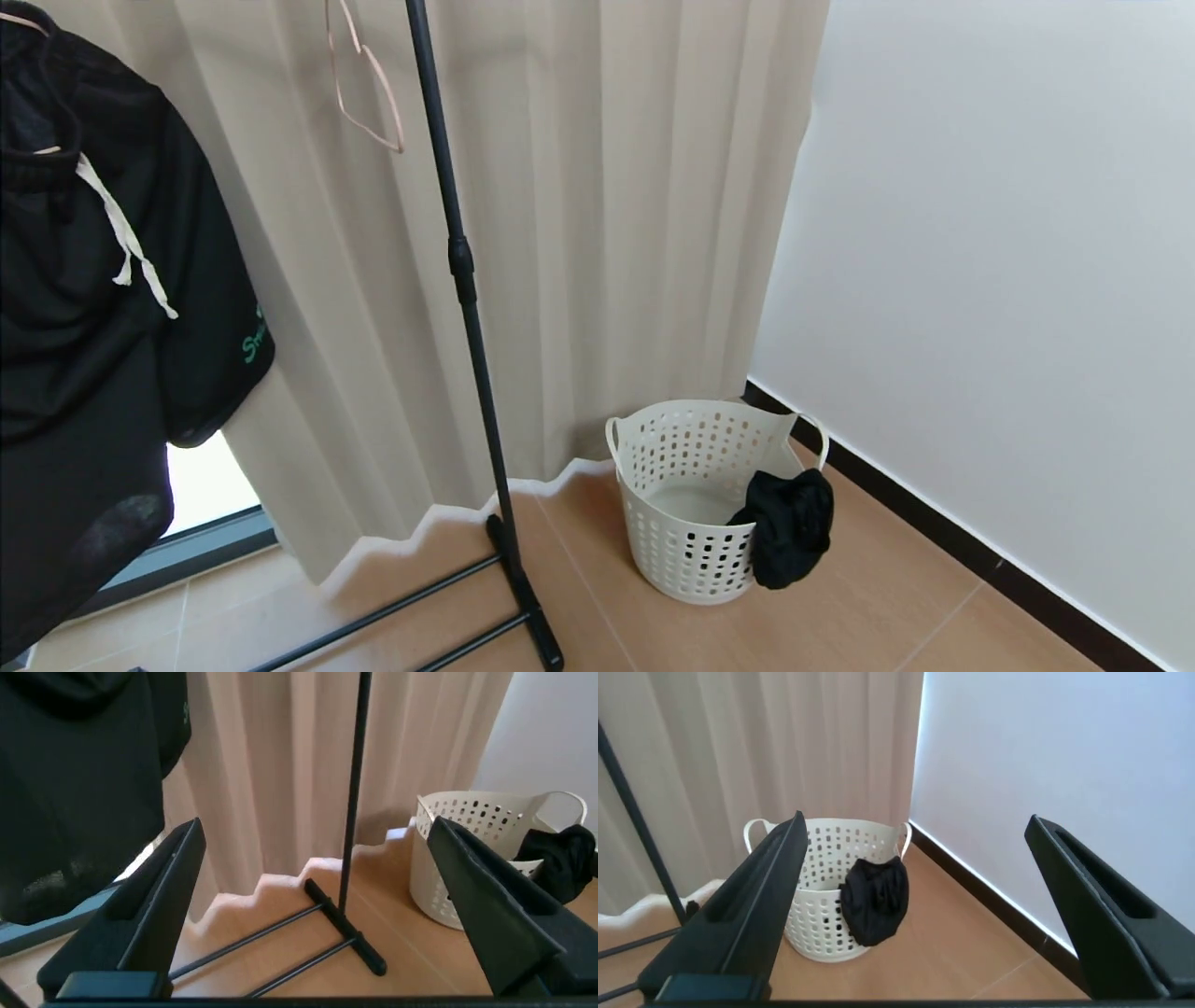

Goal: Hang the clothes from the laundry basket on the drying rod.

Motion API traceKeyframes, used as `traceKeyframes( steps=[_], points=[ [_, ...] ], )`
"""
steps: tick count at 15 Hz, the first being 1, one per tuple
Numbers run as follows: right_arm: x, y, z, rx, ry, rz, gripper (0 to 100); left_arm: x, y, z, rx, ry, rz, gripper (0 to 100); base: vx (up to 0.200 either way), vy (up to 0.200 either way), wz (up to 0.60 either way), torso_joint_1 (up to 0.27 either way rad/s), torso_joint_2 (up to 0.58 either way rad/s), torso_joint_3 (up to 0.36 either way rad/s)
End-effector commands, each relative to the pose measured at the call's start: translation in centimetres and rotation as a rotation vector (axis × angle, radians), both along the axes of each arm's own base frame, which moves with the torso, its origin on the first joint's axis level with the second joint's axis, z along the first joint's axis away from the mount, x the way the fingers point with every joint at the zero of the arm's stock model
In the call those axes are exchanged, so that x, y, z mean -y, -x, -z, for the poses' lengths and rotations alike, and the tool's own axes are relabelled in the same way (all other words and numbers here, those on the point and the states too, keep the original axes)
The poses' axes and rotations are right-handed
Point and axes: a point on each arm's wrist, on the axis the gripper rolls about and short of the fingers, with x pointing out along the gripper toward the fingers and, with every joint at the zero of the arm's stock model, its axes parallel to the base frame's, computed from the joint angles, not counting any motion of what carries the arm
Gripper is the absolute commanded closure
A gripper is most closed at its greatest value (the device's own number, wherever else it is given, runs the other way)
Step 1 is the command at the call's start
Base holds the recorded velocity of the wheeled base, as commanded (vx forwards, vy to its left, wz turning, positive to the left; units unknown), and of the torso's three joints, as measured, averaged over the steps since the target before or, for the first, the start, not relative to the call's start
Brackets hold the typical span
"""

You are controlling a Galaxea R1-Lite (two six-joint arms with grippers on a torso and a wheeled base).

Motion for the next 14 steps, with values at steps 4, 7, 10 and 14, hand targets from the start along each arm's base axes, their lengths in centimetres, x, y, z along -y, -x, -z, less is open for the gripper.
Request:
traceKeyframes(
  steps=[4,7,10,14],
  points=[
    [0.0,-0.01,-0.01,0.0,0.0,-0.001,0,0.0,-0.01,0.0,-0.002,0.0,-0.001,0,0.0,-0.2,0.0,0.0,0.0,0.001],
    [0.0,-0.01,-0.01,0.0,0.001,-0.001,0,0.0,-0.01,-0.01,0.0,0.0,-0.001,0,0.067,-0.2,0.0,0.006,0.0,0.004],
    [0.0,-0.01,-0.01,0.0,0.001,-0.001,0,0.0,-0.01,-0.01,0.0,0.0,-0.001,0,0.2,-0.067,0.0,0.004,0.0,0.004],
    [0.0,-0.01,-0.01,0.0,0.001,-0.001,0,0.0,-0.01,-0.01,0.0,0.0,-0.001,0,0.2,0.0,0.0,-0.006,0.01,0.002]
  ],
)
